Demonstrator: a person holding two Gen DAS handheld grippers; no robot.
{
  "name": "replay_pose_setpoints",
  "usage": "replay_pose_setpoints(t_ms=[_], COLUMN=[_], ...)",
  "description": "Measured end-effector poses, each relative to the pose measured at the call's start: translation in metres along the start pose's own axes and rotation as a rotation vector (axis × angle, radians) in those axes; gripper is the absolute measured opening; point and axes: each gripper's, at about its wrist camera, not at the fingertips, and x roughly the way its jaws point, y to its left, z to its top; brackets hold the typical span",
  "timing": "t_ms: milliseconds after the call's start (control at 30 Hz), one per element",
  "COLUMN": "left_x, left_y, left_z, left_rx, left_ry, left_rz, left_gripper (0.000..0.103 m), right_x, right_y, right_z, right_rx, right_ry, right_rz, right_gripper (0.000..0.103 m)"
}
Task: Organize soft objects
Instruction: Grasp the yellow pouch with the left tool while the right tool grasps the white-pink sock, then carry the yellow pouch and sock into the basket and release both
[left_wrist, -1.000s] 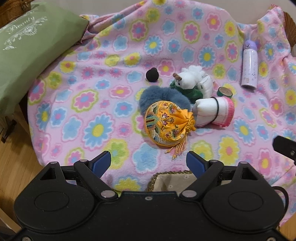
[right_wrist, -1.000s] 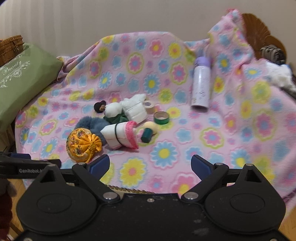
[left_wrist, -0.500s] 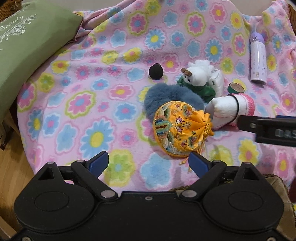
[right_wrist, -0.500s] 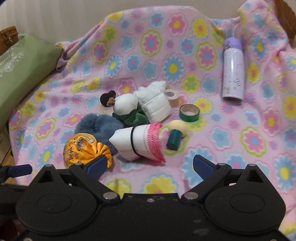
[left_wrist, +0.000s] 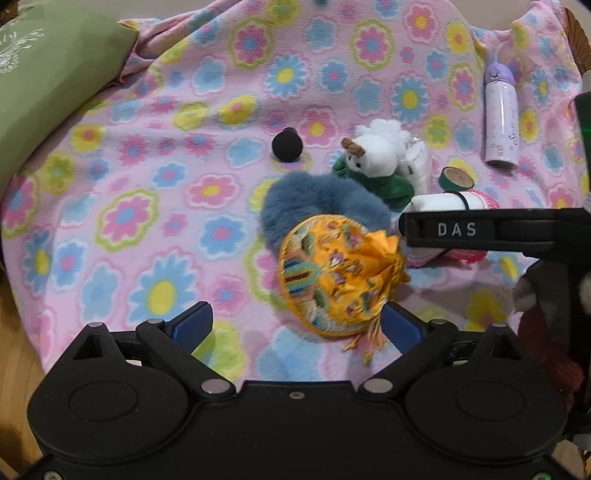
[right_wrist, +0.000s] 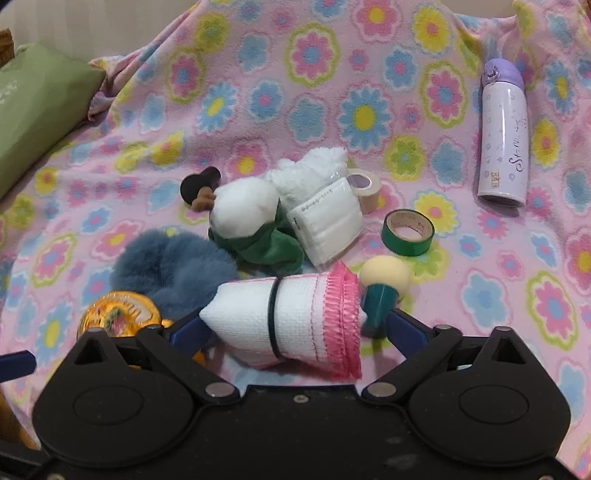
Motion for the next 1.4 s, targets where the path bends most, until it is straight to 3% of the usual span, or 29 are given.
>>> replay_pose_setpoints(t_ms=[33, 367, 467, 633, 967, 1267, 1400], left_x=[0.000, 0.028, 0.040, 0.057, 0.074, 0.076, 0.072], left_y=[-0.002, -0.032, -0.037, -0.038, -0.036, -0.033, -0.031], left_z=[0.002, 0.017, 0.019, 0.018, 0.024, 0.025, 0.024], left_rx=[0.003, 0.066, 0.069, 0.061, 0.050, 0.037, 0.013], left_ry=[-0.006, 0.025, 0.048, 0.093, 0.102, 0.092, 0.081], left_rz=[-0.006, -0.031, -0.017, -0.005, 0.012, 0.002, 0.002], left_gripper=[0.095, 0.100, 0.099, 0.099, 0.100, 0.099, 0.088], right_x=[-0.003, -0.039, -0.035, -0.010, 0.009, 0.015, 0.014], right_y=[-0.003, -0.065, -0.087, -0.109, -0.117, -0.122, -0.121], right_z=[0.002, 0.018, 0.017, 0.006, -0.001, -0.003, -0.002], right_rx=[0.006, 0.159, 0.203, 0.229, 0.242, 0.300, 0.293], right_ry=[-0.013, -0.107, -0.062, 0.014, -0.049, -0.047, -0.047], right_rz=[0.020, -0.066, -0.157, -0.223, -0.245, -0.189, -0.187], right_gripper=[0.079, 0.081, 0.081, 0.081, 0.085, 0.086, 0.084])
